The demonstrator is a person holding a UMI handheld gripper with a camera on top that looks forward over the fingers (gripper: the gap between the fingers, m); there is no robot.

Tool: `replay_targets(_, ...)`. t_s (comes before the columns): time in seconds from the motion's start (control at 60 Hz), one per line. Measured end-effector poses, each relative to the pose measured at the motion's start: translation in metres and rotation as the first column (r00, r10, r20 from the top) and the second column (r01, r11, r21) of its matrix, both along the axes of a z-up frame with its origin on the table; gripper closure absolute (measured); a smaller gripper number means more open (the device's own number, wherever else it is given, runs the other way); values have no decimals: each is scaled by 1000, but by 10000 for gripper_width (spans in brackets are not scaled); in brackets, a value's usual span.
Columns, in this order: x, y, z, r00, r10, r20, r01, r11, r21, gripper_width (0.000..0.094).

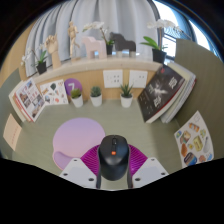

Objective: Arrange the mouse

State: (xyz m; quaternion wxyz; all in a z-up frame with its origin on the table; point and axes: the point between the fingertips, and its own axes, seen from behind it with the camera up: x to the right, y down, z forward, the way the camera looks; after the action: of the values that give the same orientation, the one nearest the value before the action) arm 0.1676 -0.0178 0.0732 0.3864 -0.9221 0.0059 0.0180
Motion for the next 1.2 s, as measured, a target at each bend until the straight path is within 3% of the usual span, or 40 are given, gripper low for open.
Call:
replay_targets(0.217,-45,85,141,1000,1,-13,2,977,215,580)
replay_targets(0.317,-84,113,167,1000,27,-17,-21,964,264,582)
replay_targets(0.417,-112,132,135,998,47,42,-55,972,228,583)
replay_targets(0.567,-138,130,19,994,78,74,-81,996,39,585)
replay_targets(0.767,-141,97,-86,998,42,43,-36,990,-134,578)
replay_targets(0.967,-140,95,-87,998,23,53,-18,995,-99,532)
replay_targets(1.1,-139,94,-87,996,26,84,-16,993,-117,425)
replay_targets(1.2,-136,101,-60,997,-9,83,14,997,-70,245)
